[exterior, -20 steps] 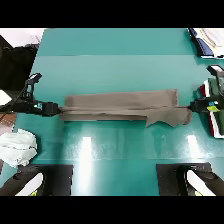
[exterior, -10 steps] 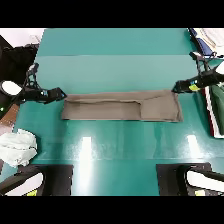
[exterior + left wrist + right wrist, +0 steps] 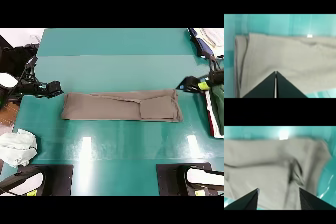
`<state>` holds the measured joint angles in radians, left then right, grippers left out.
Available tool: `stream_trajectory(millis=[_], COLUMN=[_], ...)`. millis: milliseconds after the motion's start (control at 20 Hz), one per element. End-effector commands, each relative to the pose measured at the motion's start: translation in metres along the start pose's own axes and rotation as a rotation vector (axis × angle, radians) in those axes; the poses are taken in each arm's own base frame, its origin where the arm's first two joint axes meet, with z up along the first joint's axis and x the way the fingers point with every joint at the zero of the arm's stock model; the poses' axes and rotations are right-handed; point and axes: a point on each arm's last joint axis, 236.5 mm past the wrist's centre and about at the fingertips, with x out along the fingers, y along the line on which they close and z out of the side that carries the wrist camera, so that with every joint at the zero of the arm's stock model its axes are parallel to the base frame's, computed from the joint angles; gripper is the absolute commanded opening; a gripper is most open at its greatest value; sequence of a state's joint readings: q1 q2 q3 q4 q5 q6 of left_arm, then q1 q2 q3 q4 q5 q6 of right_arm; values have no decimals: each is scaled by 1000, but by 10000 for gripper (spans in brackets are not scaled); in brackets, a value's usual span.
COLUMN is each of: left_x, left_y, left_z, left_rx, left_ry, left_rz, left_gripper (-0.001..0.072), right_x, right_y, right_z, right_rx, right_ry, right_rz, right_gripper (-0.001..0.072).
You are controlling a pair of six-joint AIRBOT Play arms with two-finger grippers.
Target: Fold the shirts.
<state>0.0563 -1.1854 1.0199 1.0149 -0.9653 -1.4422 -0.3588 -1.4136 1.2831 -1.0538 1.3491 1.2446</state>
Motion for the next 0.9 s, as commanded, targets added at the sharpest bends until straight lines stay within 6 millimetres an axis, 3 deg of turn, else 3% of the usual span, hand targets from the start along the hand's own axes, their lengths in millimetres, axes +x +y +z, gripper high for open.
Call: stream_trajectory(millis=[0,150,400,550,750,850], left_x=[-1,-2,-3,-2,5,10], left_y=[-4,-5,-12,-18,-36,-50], left_z=[-17,-23,-26,-27,-33,-35], left_rx=[19,18,-17,-24,26,60], left_ry=[77,99,116,119,128,119], left_rz=[-15,-19,-47,-67,-84,-96], left_gripper=[33,34,25,25,25,25], right_x=[5,21,50,67,85,87], right_y=[-42,-69,-63,-53,-23,-6], right_z=[-33,-50,-45,-45,-53,-50], right_rx=[109,186,160,116,49,63], right_ry=[65,110,179,236,288,263], right_rz=[32,90,271,303,369,439], right_gripper=[630,630,629,625,622,564])
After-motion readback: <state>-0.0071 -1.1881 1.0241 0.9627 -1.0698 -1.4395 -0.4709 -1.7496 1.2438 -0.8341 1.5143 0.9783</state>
